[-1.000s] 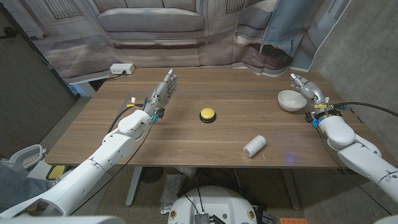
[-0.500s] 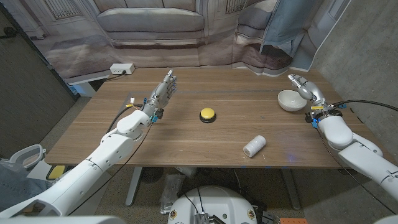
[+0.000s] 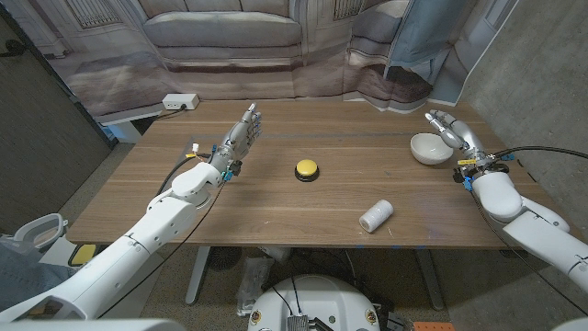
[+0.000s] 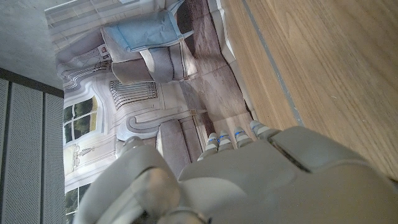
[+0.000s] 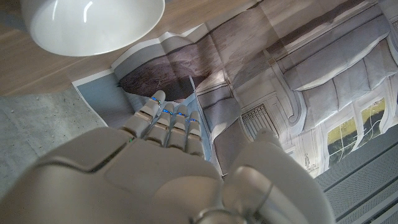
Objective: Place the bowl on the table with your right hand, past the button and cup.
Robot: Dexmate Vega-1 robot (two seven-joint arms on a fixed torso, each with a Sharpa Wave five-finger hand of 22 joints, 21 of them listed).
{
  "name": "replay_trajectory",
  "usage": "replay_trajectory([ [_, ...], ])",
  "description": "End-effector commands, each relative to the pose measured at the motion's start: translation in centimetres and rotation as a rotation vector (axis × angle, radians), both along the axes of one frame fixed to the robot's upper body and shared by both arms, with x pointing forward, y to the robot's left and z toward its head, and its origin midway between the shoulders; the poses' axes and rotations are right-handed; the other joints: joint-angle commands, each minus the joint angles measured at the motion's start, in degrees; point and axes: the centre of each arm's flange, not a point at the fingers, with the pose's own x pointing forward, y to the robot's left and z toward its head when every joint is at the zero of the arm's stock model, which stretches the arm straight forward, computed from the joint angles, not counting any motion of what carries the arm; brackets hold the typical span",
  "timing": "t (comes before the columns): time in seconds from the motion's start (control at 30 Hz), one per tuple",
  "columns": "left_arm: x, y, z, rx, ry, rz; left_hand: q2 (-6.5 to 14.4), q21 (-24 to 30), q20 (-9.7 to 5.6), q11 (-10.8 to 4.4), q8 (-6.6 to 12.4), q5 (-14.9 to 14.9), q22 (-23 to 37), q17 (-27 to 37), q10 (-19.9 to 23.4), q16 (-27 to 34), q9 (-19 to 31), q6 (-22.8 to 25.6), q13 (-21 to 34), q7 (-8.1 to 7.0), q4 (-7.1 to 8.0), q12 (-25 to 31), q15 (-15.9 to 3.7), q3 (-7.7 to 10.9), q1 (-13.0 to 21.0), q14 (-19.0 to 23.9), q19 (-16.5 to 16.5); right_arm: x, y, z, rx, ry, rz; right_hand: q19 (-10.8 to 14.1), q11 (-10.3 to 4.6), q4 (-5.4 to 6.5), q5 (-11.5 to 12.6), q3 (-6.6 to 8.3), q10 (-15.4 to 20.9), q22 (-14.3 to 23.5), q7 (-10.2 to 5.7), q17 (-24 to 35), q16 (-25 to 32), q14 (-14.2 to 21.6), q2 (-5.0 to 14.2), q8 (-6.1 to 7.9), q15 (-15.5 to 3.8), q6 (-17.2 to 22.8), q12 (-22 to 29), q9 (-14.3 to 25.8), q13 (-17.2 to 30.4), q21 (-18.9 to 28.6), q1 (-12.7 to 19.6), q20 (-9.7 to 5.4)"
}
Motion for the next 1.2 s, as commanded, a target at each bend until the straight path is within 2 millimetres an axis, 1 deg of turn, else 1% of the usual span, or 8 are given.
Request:
replay_trajectory([
  [0.03, -0.54, 0.04, 0.00, 0.003, -0.007, 0.010, 0.0, 0.2, -2.88, 0.29, -0.17, 0.2, 0.3, 0.2, -0.5, 0.1, 0.1, 0.0, 0.1, -0.07, 0.17, 0.0, 0.07, -0.22, 0.6, 0.1, -0.2, -0.55, -0.56, -0.34, -0.048, 0.006, -0.045, -0.1, 0.08, -0.26, 0.2, 0.25, 0.3, 0.2, -0.03, 0.1, -0.2, 0.1, 0.21, 0.14, -0.24, 0.5, 0.0, 0.3, 0.2, -0.2, 0.9, -2.33],
  [0.4, -0.83, 0.03, -0.53, -0.005, -0.001, 0.018, 0.1, 0.2, -2.55, 0.06, -0.17, 0.2, 0.3, 0.2, -0.4, 0.1, 0.1, 0.0, 0.1, -0.10, 0.18, 0.1, 0.07, -0.32, 0.6, 0.2, -0.3, -0.31, -0.51, -0.01, -0.083, 0.014, -0.061, -0.2, 0.24, -1.17, 0.5, 0.96, -0.1, 0.2, -0.11, 0.1, -0.5, -0.5, 0.84, 0.04, -0.11, 0.4, -0.3, 0.3, 0.3, -0.4, 2.6, -2.32],
  [0.5, -0.82, 0.11, -0.71, -0.011, 0.002, 0.020, 0.1, 0.1, -2.44, 0.11, -0.16, 0.2, 0.3, 0.2, -0.4, 0.1, 0.1, 0.0, 0.1, -0.10, 0.18, 0.1, 0.07, -0.36, 0.7, 0.2, -0.3, -0.17, -0.44, 0.09, -0.093, 0.018, -0.060, -0.3, 1.07, -1.66, 0.6, 1.13, -0.8, 0.1, 0.18, 0.0, -0.6, -0.8, 0.81, -0.08, 0.23, 0.2, -0.6, 0.3, 0.3, -0.5, 3.3, -2.25],
  [0.77, -0.67, 0.16, -0.71, -0.011, 0.003, 0.019, 0.1, 0.1, -2.26, 0.07, -0.14, 0.2, 0.3, 0.2, -0.4, 0.2, 0.1, 0.1, 0.1, -0.06, 0.19, 0.1, 0.02, -0.45, 0.7, 0.2, -0.4, -0.11, -0.38, 0.11, -0.111, 0.028, -0.068, -0.4, 1.36, -2.28, 0.7, 1.23, -1.1, 0.1, 0.56, 0.0, -0.7, -1.1, 0.53, -0.30, 0.40, -0.4, -0.7, 0.3, 0.3, -0.6, 4.2, -2.16],
  [0.83, -0.64, 0.17, -0.67, -0.009, 0.003, 0.018, 0.2, 0.1, -2.23, 0.03, -0.15, 0.2, 0.3, 0.2, -0.4, 0.2, 0.1, 0.1, 0.1, -0.08, 0.19, 0.1, 0.01, -0.47, 0.7, 0.2, -0.4, -0.15, -0.39, 0.12, -0.121, 0.031, -0.071, -0.4, 2.12, -3.23, 0.9, 1.33, -1.6, 0.1, 0.85, 0.0, -0.7, -1.3, -0.07, -0.48, 0.45, -1.0, -0.8, 0.3, 0.3, -0.7, 5.4, -2.08],
  [1.03, -0.68, 0.49, -0.50, -0.010, 0.000, 0.022, 0.2, 0.2, -2.21, 0.00, -0.12, 0.2, 0.3, 0.2, -0.4, 0.2, 0.1, 0.2, 0.2, -0.16, 0.20, 0.1, -0.05, -0.54, 0.7, 0.3, -0.4, -0.32, -0.18, 0.16, -0.145, 0.034, -0.086, -0.4, 2.53, -4.49, 1.3, 1.51, -1.9, 0.0, 0.82, 0.0, -0.7, -1.6, -0.83, -0.71, 0.85, -2.1, -0.9, 0.4, 0.4, -0.9, 7.1, -1.85],
  [1.07, -0.66, 0.53, -0.48, -0.010, 0.000, 0.022, 0.2, 0.2, -2.20, -0.01, -0.10, 0.2, 0.3, 0.2, -0.4, 0.2, 0.1, 0.3, 0.2, -0.10, 0.20, 0.1, -0.04, -0.56, 0.7, 0.3, -0.4, -0.36, -0.14, 0.17, -0.151, 0.034, -0.088, -0.4, 2.59, -4.91, 1.5, 1.60, -2.0, 0.0, 0.90, 0.0, -0.7, -1.6, -1.04, -0.77, 0.79, -2.4, -0.9, 0.4, 0.4, -0.9, 7.7, -1.85],
  [1.2, -0.49, 0.58, -0.44, -0.014, -0.001, 0.015, 0.2, 0.2, -2.18, 0.02, -0.08, 0.2, 0.3, 0.2, -0.3, 0.2, 0.1, 0.4, 0.2, -0.08, 0.20, 0.1, -0.06, -0.59, 0.7, 0.3, -0.4, -0.53, 0.01, 0.15, -0.163, 0.035, -0.101, -0.5, 3.22, -7.59, 2.6, 2.56, -4.0, 0.0, 1.97, 0.1, -0.8, -2.9, -1.73, -1.28, 1.23, -5.5, -1.4, 0.4, 0.5, -1.1, 12.1, -1.75],
])
